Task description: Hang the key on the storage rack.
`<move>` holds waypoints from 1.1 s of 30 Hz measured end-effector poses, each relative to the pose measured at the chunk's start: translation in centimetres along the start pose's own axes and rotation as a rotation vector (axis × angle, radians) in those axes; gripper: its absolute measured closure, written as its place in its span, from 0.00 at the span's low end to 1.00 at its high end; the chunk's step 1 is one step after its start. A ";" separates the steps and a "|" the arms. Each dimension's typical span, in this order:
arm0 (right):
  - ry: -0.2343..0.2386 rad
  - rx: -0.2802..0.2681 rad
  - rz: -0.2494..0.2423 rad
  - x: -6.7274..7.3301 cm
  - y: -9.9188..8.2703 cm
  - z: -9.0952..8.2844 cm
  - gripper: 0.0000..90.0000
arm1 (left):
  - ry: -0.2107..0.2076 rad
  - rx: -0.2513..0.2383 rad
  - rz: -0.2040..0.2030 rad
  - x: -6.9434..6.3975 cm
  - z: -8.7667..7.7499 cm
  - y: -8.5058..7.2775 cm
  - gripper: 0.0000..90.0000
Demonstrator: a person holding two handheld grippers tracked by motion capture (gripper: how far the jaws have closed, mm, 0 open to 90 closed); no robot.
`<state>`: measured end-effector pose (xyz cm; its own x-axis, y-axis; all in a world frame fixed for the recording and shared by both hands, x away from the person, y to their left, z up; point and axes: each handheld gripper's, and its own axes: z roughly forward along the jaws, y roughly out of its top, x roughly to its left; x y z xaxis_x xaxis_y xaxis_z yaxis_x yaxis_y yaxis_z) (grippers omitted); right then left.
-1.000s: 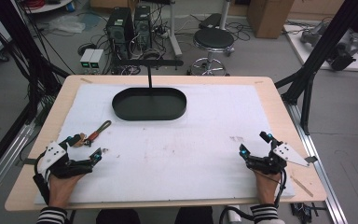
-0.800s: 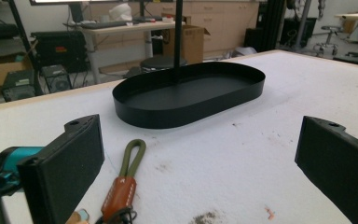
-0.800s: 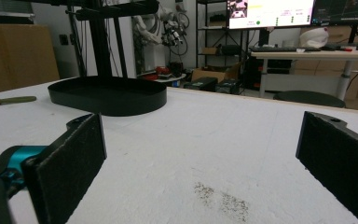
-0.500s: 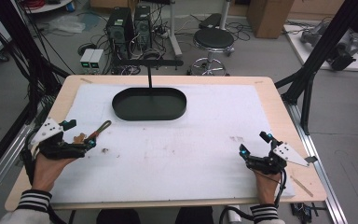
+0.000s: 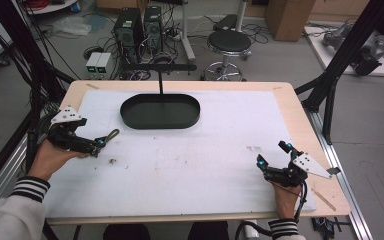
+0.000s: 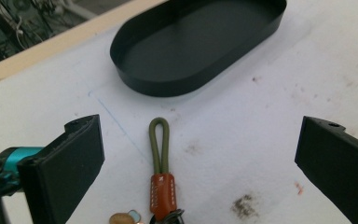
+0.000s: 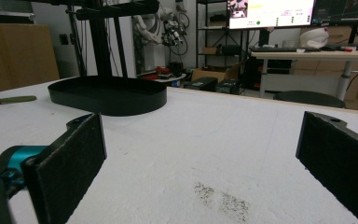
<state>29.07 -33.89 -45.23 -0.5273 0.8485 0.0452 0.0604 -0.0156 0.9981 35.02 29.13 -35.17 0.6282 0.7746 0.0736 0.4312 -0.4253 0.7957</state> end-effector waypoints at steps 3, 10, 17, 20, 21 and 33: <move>0.000 0.000 0.001 0.0 0.0 0.0 0.01 | 0.002 0.057 0.015 0.3 0.5 0.7 0.02; 0.000 0.000 -0.002 0.0 0.0 0.0 0.01 | 0.022 0.213 0.055 1.1 2.0 1.6 0.02; -0.001 -0.002 -0.001 0.0 0.0 0.0 0.01 | 0.035 0.326 0.071 1.6 3.7 1.5 0.02; 0.000 -0.003 -0.003 0.0 0.0 0.0 0.01 | 0.026 0.362 0.066 1.7 4.3 1.6 0.04; 0.000 -0.003 -0.003 0.0 0.0 0.0 0.01 | 0.026 0.362 0.066 1.7 4.3 1.6 0.06; -0.001 -0.003 0.005 0.0 0.0 0.0 0.01 | -0.003 0.497 0.044 2.2 6.6 1.0 0.21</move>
<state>29.08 -33.90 -45.24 -0.5263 0.8488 0.0500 0.0604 -0.0214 0.9979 41.13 27.29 -38.19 0.6542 0.7498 0.0986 0.6602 -0.6298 0.4092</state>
